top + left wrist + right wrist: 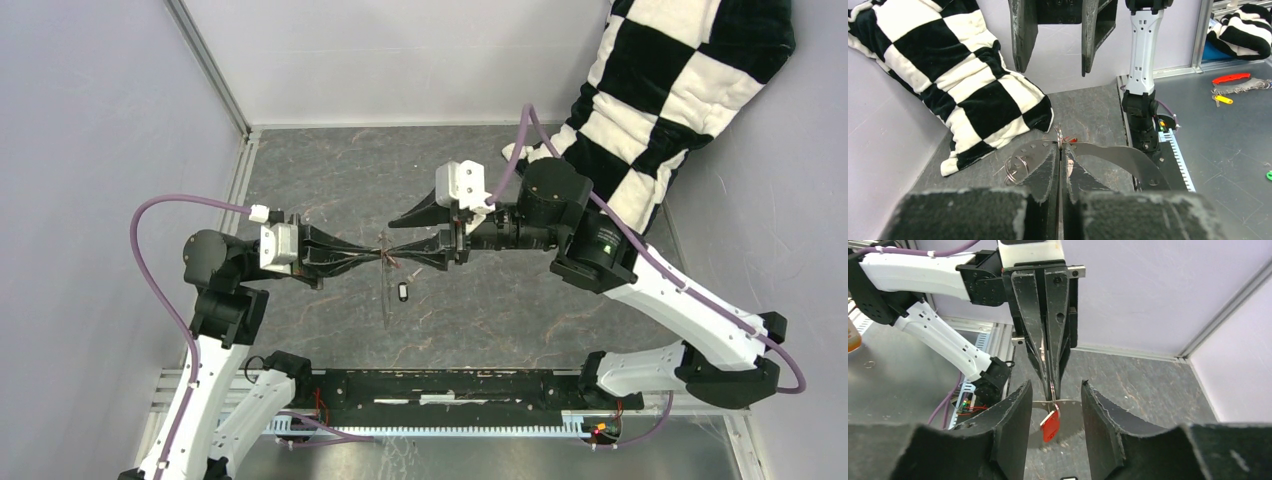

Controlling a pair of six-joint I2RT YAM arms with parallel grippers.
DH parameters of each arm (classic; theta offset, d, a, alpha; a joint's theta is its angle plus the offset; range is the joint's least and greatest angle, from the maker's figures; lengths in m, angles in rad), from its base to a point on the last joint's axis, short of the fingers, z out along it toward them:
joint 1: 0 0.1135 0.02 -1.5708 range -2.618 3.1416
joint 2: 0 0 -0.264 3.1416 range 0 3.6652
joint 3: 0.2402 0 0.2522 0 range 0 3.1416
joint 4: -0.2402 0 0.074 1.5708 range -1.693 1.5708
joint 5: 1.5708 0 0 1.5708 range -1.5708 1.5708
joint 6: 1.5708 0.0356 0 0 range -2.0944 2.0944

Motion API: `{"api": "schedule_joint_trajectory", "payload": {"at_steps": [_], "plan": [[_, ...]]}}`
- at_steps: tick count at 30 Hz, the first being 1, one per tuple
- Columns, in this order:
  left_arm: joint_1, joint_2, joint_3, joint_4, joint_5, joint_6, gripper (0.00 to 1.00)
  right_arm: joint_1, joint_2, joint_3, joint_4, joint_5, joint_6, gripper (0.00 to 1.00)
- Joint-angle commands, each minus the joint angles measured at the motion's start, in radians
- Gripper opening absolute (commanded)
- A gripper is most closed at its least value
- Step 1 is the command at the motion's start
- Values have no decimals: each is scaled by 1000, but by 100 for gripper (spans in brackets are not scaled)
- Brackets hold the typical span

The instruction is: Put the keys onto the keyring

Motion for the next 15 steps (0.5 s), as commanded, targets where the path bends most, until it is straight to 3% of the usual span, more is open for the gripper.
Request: {"api": "schedule_joint_trajectory", "payload": {"at_steps": [1, 4, 15], "plan": [[-4, 0, 51, -23, 34, 66, 2, -3, 46, 41, -9, -82, -39, 43], [-4, -1, 53, -25, 41, 66, 2, -8, 63, 40, -5, -102, -31, 38], [-4, -4, 64, -39, 51, 73, 2, -22, 80, 28, -18, -141, -24, 33]]}}
